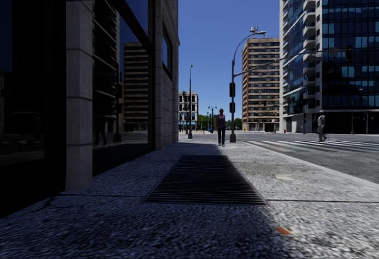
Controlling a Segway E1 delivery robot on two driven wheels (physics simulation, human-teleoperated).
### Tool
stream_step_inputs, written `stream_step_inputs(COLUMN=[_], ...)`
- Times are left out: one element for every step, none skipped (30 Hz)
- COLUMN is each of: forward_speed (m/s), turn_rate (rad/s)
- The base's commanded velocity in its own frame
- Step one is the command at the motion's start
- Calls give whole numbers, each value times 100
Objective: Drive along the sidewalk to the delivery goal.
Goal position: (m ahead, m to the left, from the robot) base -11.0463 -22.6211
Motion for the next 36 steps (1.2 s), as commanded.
stream_step_inputs(forward_speed=[200,200,200,200,200,200,200,200,200,200,200,200,200,200,200,200,200,200,200,200,200,200,200,200,200,200,200,200,200,200,200,200,200,200,200,200], turn_rate=[0,0,0,0,0,0,0,0,0,0,0,0,0,0,0,0,0,0,0,0,0,0,12,22,33,37,37,38,38,38,38,38,38,38,38,38])
